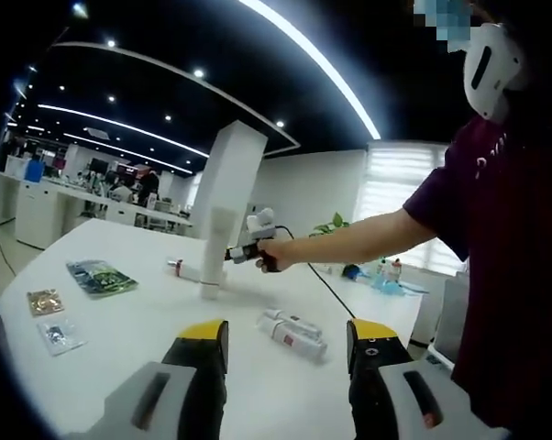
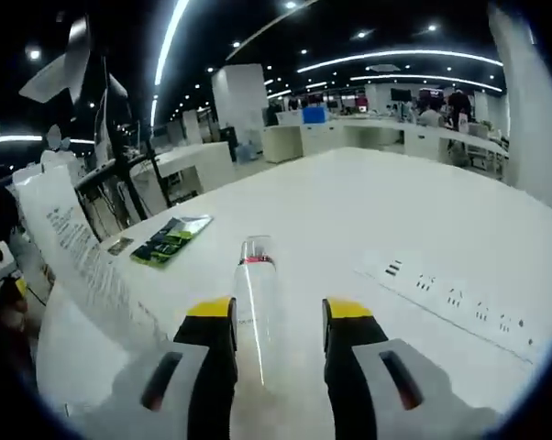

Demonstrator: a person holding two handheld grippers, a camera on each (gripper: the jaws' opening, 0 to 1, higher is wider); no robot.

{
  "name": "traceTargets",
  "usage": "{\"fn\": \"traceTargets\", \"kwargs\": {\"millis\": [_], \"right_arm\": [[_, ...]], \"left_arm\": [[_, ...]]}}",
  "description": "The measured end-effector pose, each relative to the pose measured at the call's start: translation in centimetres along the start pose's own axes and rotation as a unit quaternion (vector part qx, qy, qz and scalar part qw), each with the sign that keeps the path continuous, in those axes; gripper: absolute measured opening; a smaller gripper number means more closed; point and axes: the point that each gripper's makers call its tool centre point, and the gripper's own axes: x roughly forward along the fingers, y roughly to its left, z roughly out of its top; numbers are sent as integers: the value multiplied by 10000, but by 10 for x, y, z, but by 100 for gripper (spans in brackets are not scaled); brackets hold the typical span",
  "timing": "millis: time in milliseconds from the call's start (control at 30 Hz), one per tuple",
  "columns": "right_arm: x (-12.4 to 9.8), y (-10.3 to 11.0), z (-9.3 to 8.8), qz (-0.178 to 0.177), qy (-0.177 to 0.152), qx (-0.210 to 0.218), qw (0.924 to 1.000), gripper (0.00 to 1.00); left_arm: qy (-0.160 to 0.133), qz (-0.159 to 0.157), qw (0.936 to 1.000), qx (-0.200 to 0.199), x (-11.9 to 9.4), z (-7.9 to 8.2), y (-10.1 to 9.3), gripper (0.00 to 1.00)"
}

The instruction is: Arrange the skincare products in the storage area until every visible bottle or jar stands upright without overlapping.

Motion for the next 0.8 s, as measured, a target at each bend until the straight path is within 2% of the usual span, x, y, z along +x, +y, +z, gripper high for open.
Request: {"fn": "traceTargets", "kwargs": {"millis": [100,167,233,333,433,467,567,633,667,733,800], "right_arm": [[9,1,4,23,66,-41,10000,39],[22,2,6,112,312,-194,9993,40],[29,5,6,145,419,-199,9988,42],[38,12,-2,252,721,-329,9965,43],[46,16,-5,307,854,-389,9951,42],[48,18,-9,331,960,-524,9934,42],[52,20,-17,375,1201,-561,9905,41],[53,23,-13,427,1134,-559,9910,35],[54,20,-14,349,1204,-498,9909,34],[54,19,-14,330,1247,-773,9886,33],[53,20,-15,338,1298,-867,9872,33]], "left_arm": [[-8,38,10000,-30,-3,-1,2,53],[19,100,9999,-49,-7,-3,6,53],[22,148,9999,-59,-10,-3,10,53],[18,188,9998,-83,-13,-3,12,53],[86,193,9998,-54,-14,-4,12,53],[88,197,9998,-43,-15,-3,11,53],[73,227,9997,-65,-18,-4,12,53],[87,256,9996,-75,-20,-5,12,53],[92,270,9996,-84,-21,-6,12,53],[87,277,9995,-101,-22,-6,12,53],[99,288,9995,-94,-22,-7,12,53]]}}
